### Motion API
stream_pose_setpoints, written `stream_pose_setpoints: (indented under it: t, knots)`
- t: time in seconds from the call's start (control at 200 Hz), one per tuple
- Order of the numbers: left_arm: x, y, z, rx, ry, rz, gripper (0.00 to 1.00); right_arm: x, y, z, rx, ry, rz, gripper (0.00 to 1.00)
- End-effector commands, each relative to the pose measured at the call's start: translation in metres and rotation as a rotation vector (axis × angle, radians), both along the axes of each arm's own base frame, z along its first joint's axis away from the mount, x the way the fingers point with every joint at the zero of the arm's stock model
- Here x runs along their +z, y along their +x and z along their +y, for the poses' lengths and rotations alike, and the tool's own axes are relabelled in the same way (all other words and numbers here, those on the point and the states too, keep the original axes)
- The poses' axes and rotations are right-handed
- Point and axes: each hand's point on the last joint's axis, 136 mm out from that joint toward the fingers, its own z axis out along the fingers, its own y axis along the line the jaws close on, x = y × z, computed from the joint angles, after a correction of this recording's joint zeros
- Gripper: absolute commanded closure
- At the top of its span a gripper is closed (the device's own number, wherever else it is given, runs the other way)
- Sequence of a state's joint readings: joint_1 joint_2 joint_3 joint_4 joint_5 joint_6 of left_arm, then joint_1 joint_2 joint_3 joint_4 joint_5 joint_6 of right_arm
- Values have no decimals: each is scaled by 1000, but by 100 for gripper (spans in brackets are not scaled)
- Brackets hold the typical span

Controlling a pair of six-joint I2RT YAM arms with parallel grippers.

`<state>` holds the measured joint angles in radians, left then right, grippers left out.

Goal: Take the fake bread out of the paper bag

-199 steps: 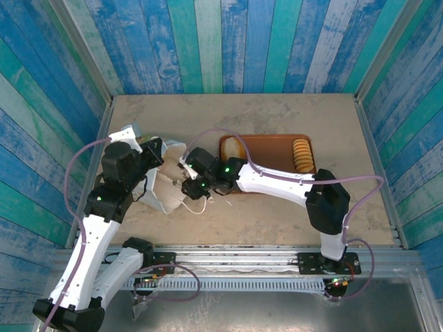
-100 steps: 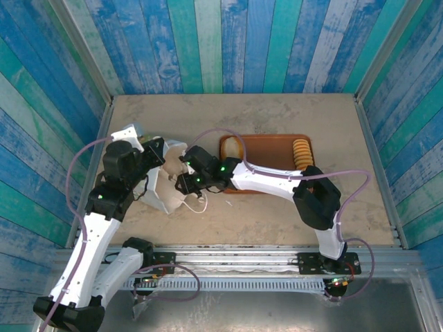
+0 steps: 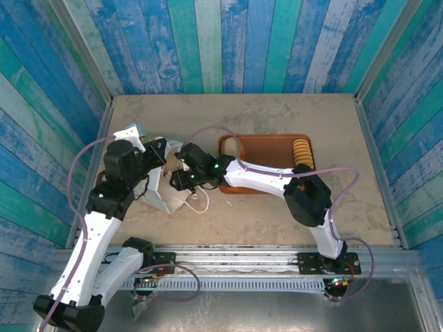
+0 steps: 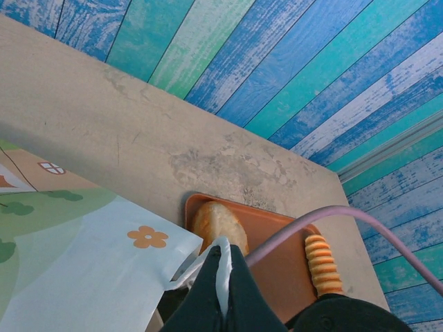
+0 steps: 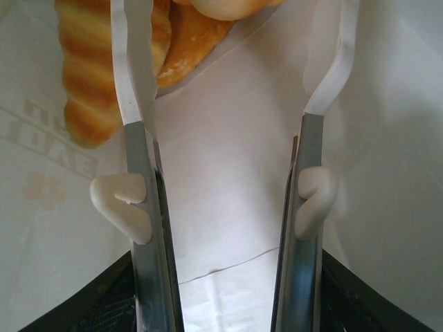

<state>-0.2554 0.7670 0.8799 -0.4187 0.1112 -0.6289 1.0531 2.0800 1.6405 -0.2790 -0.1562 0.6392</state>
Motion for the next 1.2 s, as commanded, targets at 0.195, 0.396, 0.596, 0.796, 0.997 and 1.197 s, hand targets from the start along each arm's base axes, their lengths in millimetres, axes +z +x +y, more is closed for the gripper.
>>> stream_pose_setpoints:
  t: [0.195,0.396,0.596,0.796,0.997,1.197]
  knots:
    - [13,1,-1,-5,-13,-46,100,18,6,13,20,58,-32,54]
    - [12,2,-2,-5,-16,-44,100,37,6,-1,19,65,-100,66]
    - [10,4,-2,-4,-21,-44,100,48,6,-12,19,51,-154,66]
    - [10,4,-3,-7,-16,-40,100,42,4,-8,29,50,-125,52]
    - [10,3,-3,-11,-15,-41,100,43,9,2,22,66,-110,44]
    - [8,3,-5,-19,-22,-38,100,33,15,15,18,47,-84,43]
